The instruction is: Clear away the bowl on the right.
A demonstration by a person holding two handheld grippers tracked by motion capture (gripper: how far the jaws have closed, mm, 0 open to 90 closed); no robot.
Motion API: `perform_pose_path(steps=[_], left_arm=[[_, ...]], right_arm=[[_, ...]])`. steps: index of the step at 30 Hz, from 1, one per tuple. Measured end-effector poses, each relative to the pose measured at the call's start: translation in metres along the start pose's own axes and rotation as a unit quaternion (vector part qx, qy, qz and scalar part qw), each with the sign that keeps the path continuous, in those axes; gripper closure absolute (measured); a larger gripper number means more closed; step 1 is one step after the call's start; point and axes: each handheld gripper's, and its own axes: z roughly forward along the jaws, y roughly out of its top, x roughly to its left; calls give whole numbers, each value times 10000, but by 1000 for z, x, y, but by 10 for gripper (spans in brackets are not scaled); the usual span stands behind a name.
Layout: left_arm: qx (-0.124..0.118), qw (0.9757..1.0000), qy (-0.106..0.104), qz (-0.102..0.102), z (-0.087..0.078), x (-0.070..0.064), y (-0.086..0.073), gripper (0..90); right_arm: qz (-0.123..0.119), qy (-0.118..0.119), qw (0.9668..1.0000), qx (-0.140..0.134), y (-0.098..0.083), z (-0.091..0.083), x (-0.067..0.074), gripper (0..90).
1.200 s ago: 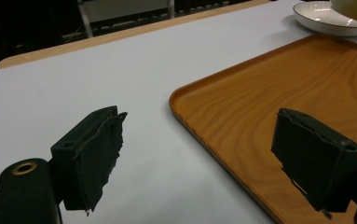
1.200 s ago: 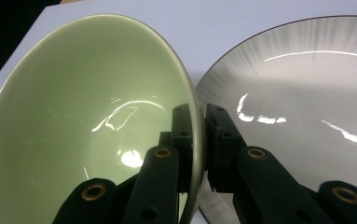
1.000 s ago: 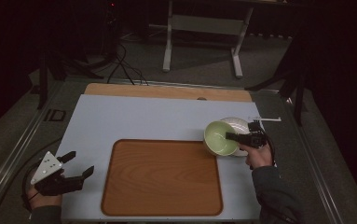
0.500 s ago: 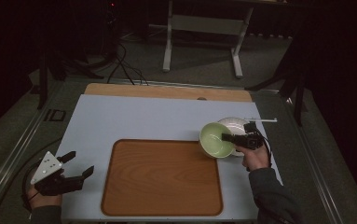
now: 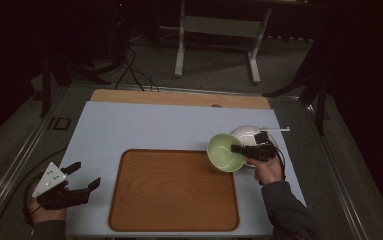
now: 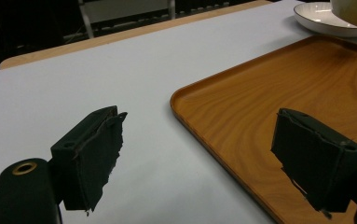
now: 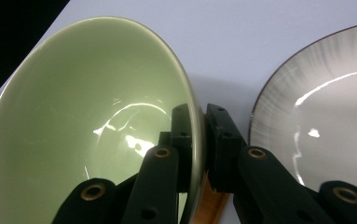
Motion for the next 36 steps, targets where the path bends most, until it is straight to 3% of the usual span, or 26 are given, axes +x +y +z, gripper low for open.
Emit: perform_pose_path(steps=[36], left_arm=[[-31,10000,-17,-17,0,0,0,160]], right_arm=[[-337,269,9985,328,-5,28,37,826]])
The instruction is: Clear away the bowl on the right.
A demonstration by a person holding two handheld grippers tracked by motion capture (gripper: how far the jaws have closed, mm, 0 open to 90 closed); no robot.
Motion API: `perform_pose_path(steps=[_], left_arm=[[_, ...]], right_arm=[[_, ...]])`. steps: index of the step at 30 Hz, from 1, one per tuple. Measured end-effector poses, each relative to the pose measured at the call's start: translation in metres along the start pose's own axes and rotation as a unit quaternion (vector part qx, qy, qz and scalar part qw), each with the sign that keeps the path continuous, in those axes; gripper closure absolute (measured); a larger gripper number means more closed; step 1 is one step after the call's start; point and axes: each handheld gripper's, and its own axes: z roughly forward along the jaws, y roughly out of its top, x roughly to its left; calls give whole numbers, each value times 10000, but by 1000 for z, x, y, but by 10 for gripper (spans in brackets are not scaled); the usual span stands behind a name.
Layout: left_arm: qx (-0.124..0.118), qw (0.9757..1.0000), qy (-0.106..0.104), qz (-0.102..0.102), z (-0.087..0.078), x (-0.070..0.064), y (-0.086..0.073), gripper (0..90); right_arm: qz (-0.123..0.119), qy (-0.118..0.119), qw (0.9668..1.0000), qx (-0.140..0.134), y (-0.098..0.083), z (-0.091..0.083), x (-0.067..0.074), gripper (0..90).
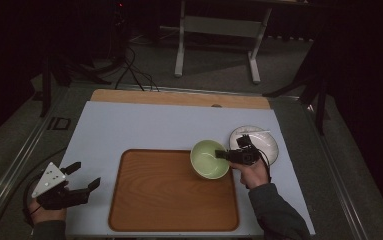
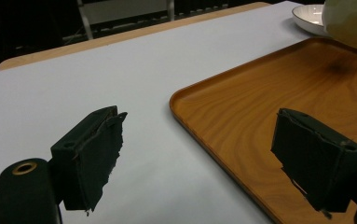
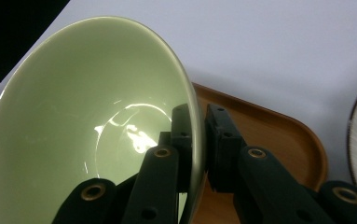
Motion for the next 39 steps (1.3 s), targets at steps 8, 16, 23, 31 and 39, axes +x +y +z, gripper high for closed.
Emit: perform_pose_path(steps=[8,16,23,31,39], left_arm=[[-4,10000,-1,4,0,0,0,160],[-16,10000,5,-4,-1,1,0,160],[-42,10000,33,-11,-2,1,0,160],[-54,10000,37,-3,-3,1,-1,160],[-59,10000,41,4,-3,1,0,160]], right_arm=[[-64,55,9999,60,-1,6,8,825],[-150,116,9997,150,0,15,16,826],[-219,159,9994,214,0,22,23,826],[-270,193,9990,297,-2,30,28,827],[-328,176,9985,398,-7,37,33,826]])
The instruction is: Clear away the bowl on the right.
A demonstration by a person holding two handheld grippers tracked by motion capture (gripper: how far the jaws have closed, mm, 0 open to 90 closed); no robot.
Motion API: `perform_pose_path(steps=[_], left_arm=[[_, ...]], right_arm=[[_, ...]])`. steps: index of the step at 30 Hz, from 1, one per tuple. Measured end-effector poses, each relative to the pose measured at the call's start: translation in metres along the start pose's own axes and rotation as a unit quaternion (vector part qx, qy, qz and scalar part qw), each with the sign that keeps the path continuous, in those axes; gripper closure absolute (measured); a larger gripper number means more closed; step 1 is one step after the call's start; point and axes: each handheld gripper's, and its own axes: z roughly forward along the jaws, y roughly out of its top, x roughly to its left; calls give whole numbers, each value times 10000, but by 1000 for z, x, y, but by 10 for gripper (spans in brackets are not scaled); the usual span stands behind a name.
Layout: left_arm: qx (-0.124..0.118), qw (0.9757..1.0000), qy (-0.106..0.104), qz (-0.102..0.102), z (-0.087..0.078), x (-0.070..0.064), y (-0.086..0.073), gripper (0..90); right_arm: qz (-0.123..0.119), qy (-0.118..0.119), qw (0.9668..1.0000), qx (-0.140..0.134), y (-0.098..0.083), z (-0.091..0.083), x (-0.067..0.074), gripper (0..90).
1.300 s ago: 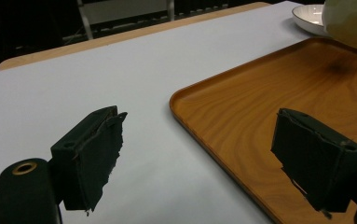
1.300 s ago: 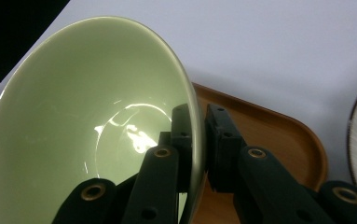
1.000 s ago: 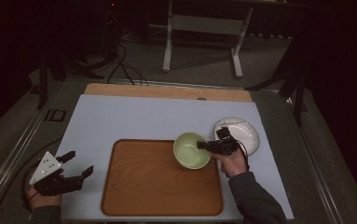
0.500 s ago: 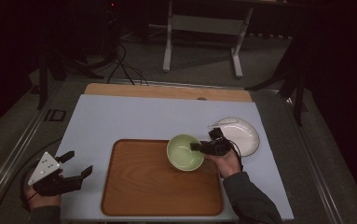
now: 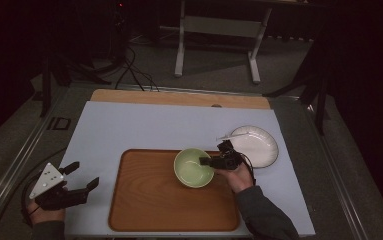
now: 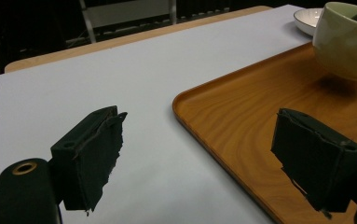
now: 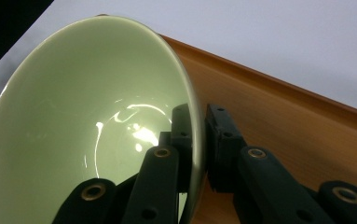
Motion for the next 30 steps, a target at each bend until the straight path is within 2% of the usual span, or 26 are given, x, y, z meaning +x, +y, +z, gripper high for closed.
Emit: perform_pose_path(steps=[16,23,30], left_arm=[[-3,10000,2,3,0,0,0,160],[-11,10000,3,-1,0,0,0,160],[-2,10000,4,2,0,0,0,160]], right_arm=[[-102,73,9997,214,-8,22,15,826],[-173,107,9990,405,-12,34,23,826],[-207,182,9986,447,-13,38,26,825]])
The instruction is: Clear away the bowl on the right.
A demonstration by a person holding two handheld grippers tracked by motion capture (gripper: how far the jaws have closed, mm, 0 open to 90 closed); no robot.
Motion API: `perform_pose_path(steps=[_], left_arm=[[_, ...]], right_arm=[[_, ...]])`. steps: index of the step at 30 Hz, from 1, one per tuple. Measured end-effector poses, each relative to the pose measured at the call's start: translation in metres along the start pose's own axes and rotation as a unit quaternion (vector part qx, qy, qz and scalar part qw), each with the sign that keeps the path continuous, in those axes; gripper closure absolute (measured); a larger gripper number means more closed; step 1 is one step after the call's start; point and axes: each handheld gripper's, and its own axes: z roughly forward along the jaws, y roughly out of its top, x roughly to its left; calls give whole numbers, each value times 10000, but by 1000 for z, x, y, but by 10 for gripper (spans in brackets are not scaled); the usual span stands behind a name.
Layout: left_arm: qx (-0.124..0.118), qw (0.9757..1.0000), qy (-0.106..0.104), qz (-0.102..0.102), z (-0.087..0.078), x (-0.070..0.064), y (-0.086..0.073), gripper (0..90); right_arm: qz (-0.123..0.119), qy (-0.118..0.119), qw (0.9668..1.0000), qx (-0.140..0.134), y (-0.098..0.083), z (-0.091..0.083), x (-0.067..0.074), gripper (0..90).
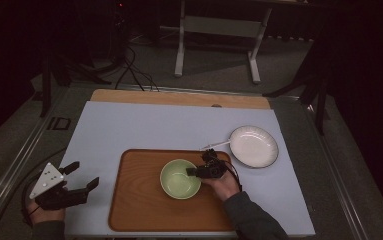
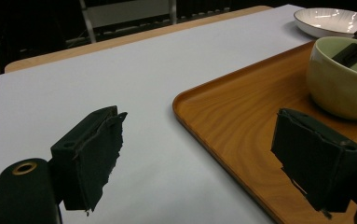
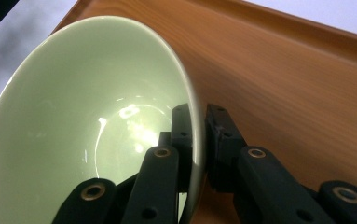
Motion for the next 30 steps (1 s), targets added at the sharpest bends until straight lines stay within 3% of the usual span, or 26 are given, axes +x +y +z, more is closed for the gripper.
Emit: perform_pose_path(steps=[13,16,17,20,30], left_arm=[[-14,10000,9,6,0,0,0,160],[-12,10000,8,-2,0,0,0,160],[-10,10000,5,7,0,0,0,160],[-8,10000,7,4,0,0,0,160],[-6,10000,12,4,0,0,0,160]], right_arm=[[-20,155,9999,67,0,4,6,808],[-89,241,9996,118,0,4,6,783],[-218,185,9995,158,-1,5,7,776],[-186,264,9994,118,-2,4,6,764],[-505,112,9987,-11,-1,-14,6,607]])
